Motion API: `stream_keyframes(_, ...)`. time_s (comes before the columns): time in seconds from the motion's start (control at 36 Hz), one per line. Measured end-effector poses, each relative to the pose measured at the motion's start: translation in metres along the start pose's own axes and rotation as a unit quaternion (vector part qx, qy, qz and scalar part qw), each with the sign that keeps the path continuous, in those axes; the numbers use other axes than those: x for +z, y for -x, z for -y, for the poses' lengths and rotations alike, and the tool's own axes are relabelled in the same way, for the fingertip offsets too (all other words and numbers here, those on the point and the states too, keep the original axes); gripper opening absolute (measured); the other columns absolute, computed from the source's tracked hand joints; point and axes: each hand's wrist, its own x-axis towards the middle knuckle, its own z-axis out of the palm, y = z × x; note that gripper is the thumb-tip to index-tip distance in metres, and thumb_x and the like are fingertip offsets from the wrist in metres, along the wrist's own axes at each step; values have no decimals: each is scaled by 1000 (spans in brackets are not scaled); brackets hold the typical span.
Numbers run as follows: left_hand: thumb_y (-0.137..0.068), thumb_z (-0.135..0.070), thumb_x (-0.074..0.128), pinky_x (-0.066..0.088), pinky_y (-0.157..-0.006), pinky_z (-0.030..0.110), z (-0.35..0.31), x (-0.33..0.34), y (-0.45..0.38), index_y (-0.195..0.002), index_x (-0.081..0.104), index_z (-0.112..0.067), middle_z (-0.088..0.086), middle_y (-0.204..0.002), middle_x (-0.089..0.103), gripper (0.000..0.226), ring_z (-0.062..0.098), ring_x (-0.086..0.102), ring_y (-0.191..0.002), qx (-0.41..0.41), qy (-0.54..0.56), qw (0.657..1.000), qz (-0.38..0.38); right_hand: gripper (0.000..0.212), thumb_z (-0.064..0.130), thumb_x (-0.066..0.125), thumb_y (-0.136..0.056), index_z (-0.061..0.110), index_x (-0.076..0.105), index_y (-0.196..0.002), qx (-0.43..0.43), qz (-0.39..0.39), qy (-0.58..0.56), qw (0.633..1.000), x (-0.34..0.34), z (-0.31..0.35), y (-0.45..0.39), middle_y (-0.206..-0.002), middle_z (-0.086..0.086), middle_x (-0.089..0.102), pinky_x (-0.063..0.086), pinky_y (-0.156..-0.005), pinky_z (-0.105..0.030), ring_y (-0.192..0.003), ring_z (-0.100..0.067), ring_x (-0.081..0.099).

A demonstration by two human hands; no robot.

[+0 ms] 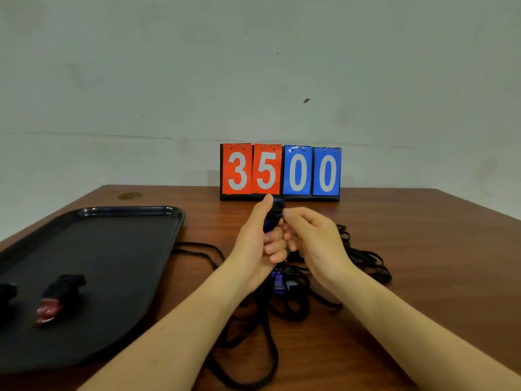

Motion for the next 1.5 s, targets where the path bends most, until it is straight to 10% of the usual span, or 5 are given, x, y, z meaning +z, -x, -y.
stream_keyframes(0.58,-91,-52,52,22,-34,16,0,-3,-6,-72,56,-9,-4,-45,25,47,7,24,-35,-35,24,999,30,26,26,55,-95,14,65,-74,-21,6,19,1000,-3,0,-4,-61,0,55,42,-49,-20,-52,-11,48)
stream_keyframes(0.75,-87,-67,45,27,-35,19,-1,-8,-5,-43,48,-16,-2,-44,29,68,10,27,-37,-37,-109,993,23,13,28,58,-94,19,67,-98,-14,66,109,992,-4,-4,-5,-61,9,58,39,-47,-18,-50,-3,47)
stream_keyframes(0.92,-90,-70,29,32,-38,21,-1,-3,-5,-109,58,-11,1,-55,39,69,11,32,-39,-13,-170,985,10,25,35,56,-94,13,68,-94,-2,-8,98,995,-11,-4,-11,-71,4,66,42,-54,-19,-57,-11,51)
stream_keyframes(1.17,-98,-41,44,43,-57,18,2,-8,6,-96,59,-31,-11,-79,58,18,3,53,-66,205,-428,874,-104,15,24,58,-94,19,58,-108,15,-91,79,993,-29,-5,-20,-90,-5,68,48,-51,-16,-54,-8,59)
stream_keyframes(1.5,-95,-43,48,40,-70,16,-48,10,67,-101,55,-32,-16,-95,58,15,-1,54,-88,207,-626,738,-144,20,37,61,-91,26,58,-108,-17,-66,196,978,-14,9,-7,-97,17,58,41,-69,-15,-91,3,54)
